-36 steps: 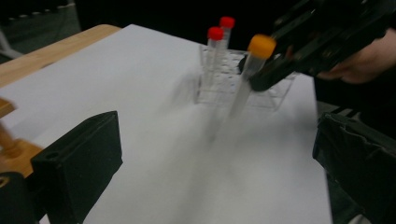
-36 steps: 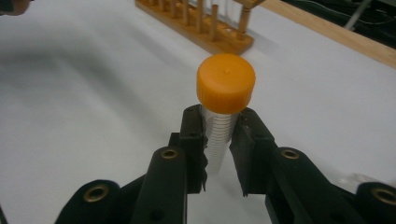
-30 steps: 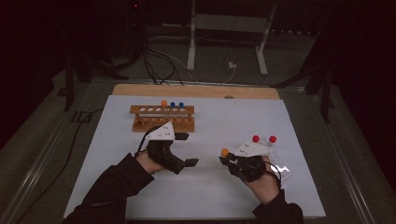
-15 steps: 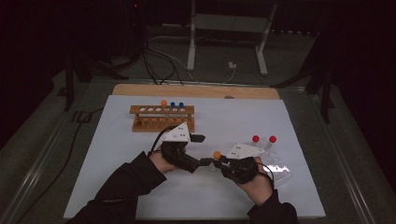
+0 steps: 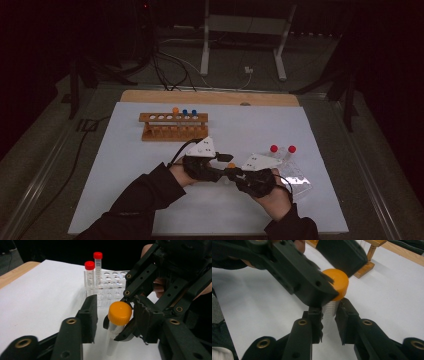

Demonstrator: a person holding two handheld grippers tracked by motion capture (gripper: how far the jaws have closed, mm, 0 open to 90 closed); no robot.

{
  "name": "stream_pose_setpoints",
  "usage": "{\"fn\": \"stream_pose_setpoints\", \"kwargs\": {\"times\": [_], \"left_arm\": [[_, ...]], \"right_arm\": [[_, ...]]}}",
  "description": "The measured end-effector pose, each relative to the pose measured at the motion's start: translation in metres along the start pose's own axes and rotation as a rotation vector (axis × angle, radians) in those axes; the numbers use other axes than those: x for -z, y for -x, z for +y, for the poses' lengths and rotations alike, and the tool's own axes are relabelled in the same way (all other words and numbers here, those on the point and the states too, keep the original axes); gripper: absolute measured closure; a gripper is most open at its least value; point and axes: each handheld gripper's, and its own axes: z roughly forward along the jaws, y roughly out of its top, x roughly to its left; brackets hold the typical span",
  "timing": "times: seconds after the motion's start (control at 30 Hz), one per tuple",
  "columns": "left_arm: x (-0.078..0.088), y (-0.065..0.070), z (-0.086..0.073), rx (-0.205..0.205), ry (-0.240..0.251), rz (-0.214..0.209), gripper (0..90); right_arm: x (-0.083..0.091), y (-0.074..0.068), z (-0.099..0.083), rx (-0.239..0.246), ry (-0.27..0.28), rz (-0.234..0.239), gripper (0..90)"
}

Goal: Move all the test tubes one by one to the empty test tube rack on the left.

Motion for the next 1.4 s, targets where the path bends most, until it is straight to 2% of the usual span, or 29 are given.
{"fn": "stream_pose_setpoints", "kwargs": {"times": [0.23, 0.4, 0.47, 0.53, 0.67, 0.73, 0.97, 1.03, 1.1, 1.4], "left_arm": [[-0.001, 0.0, -0.001, -0.01, -0.004, -0.024, 70.1], [0.001, 0.0, 0.0, -0.022, 0.0, -0.018, 71.6], [0.003, -0.001, 0.002, -0.025, 0.0, -0.012, 71.8], [0.007, -0.003, 0.004, -0.032, 0.005, 0.008, 71.9], [0.017, -0.009, 0.005, -0.03, 0.004, 0.039, 71.9], [0.022, -0.013, 0.005, -0.028, 0.0, 0.06, 71.9], [0.046, -0.031, -0.001, -0.008, -0.01, 0.148, 71.9], [0.054, -0.036, -0.003, 0.002, -0.011, 0.177, 72.0], [0.062, -0.042, -0.006, 0.011, -0.014, 0.204, 71.9], [0.092, -0.062, -0.014, 0.05, -0.011, 0.314, 71.9]], "right_arm": [[-0.001, 0.001, -0.001, -0.003, -0.002, -0.003, 75.1], [0.0, 0.001, -0.001, -0.004, 0.0, 0.002, 74.8], [0.001, 0.002, -0.001, -0.006, 0.019, 0.006, 73.1], [0.003, 0.003, -0.001, -0.009, 0.033, 0.01, 61.1], [0.01, 0.007, 0.0, -0.028, 0.076, 0.005, 50.4], [0.014, 0.007, 0.001, -0.025, 0.093, -0.005, 41.6], [0.02, 0.01, 0.003, -0.063, 0.119, -0.03, 16.1], [0.02, 0.011, 0.003, -0.074, 0.121, -0.028, 12.1], [0.021, 0.012, 0.002, -0.08, 0.122, -0.022, 4.2], [0.023, 0.011, 0.001, -0.075, 0.148, 0.036, 0.0]]}}
